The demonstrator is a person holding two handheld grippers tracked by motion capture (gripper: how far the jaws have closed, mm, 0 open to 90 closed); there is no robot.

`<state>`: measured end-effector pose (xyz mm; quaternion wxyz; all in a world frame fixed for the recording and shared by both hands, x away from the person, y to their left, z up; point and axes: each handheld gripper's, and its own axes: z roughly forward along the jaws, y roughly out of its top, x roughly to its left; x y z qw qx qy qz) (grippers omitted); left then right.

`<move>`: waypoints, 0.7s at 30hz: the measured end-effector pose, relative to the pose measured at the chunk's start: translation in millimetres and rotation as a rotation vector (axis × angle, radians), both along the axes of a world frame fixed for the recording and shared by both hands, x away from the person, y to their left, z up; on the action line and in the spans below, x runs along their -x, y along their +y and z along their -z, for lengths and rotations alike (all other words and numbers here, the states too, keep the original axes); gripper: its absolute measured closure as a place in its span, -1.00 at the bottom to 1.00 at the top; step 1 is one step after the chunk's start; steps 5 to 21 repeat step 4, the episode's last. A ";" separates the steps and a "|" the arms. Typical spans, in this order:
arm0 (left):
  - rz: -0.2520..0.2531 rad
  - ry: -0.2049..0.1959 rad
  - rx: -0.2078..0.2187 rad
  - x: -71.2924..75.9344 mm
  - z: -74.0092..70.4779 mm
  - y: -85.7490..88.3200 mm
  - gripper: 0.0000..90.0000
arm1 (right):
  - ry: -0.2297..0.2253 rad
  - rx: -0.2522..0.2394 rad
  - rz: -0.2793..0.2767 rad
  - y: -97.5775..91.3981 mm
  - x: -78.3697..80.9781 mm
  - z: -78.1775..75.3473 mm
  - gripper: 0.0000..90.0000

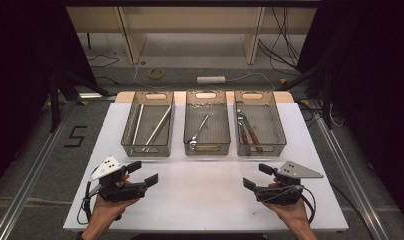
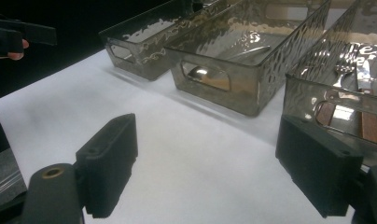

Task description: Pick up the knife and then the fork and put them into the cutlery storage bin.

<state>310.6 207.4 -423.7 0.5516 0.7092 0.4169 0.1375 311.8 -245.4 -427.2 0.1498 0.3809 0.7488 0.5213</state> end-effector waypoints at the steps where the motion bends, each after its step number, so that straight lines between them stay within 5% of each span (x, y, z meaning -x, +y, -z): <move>1: 0.000 0.001 0.000 -0.1 0.1 0.1 -0.62 | -0.003 0.001 0.001 -0.4 -0.2 -0.1 -0.51; 21: -0.001 0.003 0.001 -0.3 0.2 -0.3 -0.62 | 0.001 -0.003 0.007 -2.0 -1.2 0.0 -0.51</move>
